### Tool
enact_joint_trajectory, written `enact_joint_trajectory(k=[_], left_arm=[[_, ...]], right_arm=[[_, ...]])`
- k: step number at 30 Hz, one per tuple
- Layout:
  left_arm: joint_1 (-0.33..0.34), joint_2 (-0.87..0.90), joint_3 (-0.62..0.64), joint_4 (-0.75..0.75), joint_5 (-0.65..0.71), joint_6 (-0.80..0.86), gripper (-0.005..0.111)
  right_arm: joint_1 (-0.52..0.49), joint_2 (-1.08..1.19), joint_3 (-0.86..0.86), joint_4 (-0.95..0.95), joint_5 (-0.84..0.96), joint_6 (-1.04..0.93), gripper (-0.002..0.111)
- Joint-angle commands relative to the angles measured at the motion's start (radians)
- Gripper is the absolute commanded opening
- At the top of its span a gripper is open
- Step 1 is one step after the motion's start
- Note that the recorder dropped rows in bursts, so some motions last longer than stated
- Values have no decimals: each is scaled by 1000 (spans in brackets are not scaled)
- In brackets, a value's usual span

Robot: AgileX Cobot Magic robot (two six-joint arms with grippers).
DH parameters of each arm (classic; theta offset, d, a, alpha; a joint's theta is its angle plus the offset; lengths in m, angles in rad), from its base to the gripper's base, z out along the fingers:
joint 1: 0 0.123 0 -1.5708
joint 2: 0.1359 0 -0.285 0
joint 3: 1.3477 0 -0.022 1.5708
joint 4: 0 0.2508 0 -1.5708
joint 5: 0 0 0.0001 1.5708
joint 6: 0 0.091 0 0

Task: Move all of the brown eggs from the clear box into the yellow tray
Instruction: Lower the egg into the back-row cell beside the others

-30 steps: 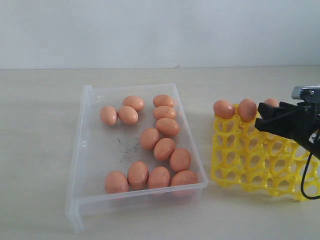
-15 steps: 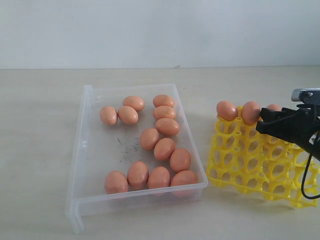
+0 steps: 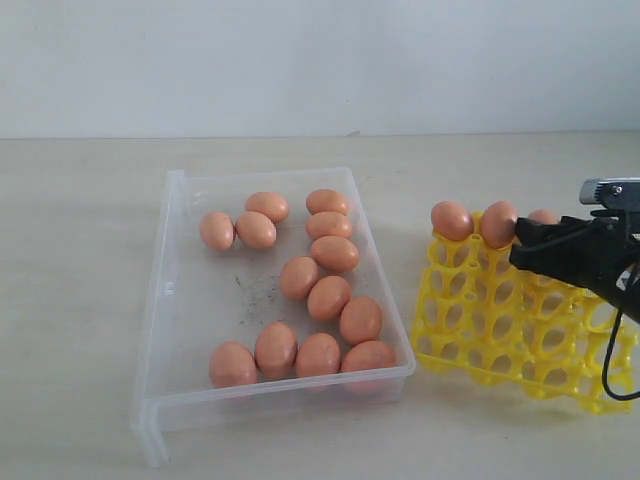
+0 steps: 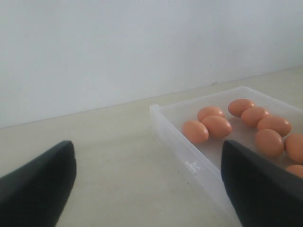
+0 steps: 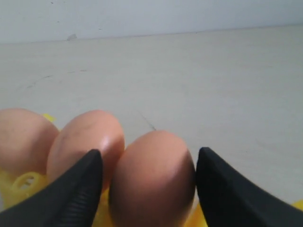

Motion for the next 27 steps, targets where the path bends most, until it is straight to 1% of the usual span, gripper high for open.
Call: enact_joint_trajectory(k=[1,11,14,15,19,23,27], left_arm=[[-6,-4,4,-7,-8,-8,78],[-6,-4,4,-7,-8,-8,78],[-6,-4,4,-7,-8,-8,78],[-6,-4,4,-7,-8,-8,78],[-6,-4,4,-7,-8,-8,78],[-6,-4,4,-7,-8,-8,78],[-6,-4,4,-7,-8,-8,78]], right_arm=[[-5,-1,1,-13,21,-3,59],[-5,-14,3,-13,-34,-3,59],[-5,-43,31,18,-71,-23,59],[-5,-58,50,48,-104,-39,59],[-5,-147,133,146,-109,-99,59],[-5,-250,187,150,-109,-152,58],[-5,-358,230,150,-109,-98,58]])
